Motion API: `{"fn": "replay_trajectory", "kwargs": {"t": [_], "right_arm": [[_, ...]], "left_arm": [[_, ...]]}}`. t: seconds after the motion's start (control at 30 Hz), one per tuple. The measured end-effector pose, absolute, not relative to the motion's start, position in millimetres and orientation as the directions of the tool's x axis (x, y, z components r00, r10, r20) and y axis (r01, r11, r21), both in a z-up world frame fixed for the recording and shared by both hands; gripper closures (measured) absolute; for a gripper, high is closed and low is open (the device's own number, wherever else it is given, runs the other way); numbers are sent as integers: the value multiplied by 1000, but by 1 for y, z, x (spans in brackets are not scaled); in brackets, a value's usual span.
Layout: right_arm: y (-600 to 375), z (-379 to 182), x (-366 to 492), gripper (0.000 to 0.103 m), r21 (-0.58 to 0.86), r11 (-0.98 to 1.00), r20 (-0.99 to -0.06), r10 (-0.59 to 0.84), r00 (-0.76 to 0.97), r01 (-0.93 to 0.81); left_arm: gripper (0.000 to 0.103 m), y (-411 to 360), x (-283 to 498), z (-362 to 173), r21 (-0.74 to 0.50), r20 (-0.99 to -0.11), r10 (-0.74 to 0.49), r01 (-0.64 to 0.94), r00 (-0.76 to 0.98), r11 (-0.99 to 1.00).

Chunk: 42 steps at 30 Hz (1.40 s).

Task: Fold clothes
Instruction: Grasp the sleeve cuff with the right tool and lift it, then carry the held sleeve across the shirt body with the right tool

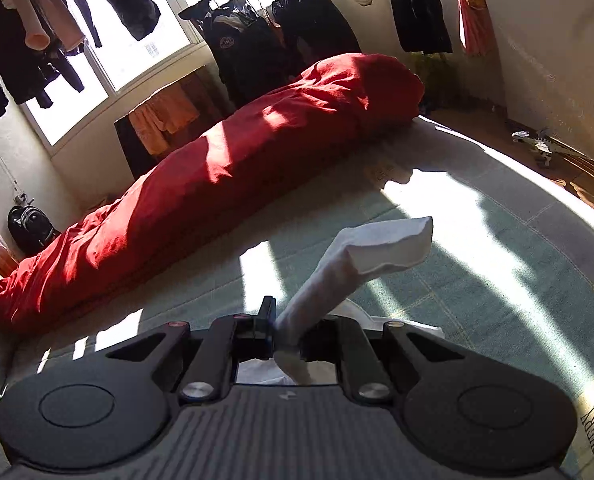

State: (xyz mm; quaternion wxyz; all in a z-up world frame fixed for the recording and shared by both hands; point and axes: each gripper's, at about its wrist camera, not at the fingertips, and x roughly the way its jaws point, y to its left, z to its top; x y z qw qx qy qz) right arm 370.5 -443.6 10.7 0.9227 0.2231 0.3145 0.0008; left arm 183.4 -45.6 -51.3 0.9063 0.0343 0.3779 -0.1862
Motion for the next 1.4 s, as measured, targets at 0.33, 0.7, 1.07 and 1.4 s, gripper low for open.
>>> {"fn": "replay_trajectory", "kwargs": {"t": [0.33,0.7,1.07,1.4], "right_arm": [[-352,9,404,90,380,924,-593,212,777,38],[-262,-11,421,90,321,944,-600,263,755,-74],[-177,-60,419,90,221,959,-649,278,708,-174],[-128,-82,411,90,147,953,-672,294,680,-266]], "left_arm": [[41,-3,184,-57,-137,-691,-314,308,652,941],[41,30,180,-63,-162,-702,-293,256,649,953],[41,56,180,-69,-170,-720,-264,206,642,964],[41,70,179,-70,-175,-720,-245,171,650,970]]}}
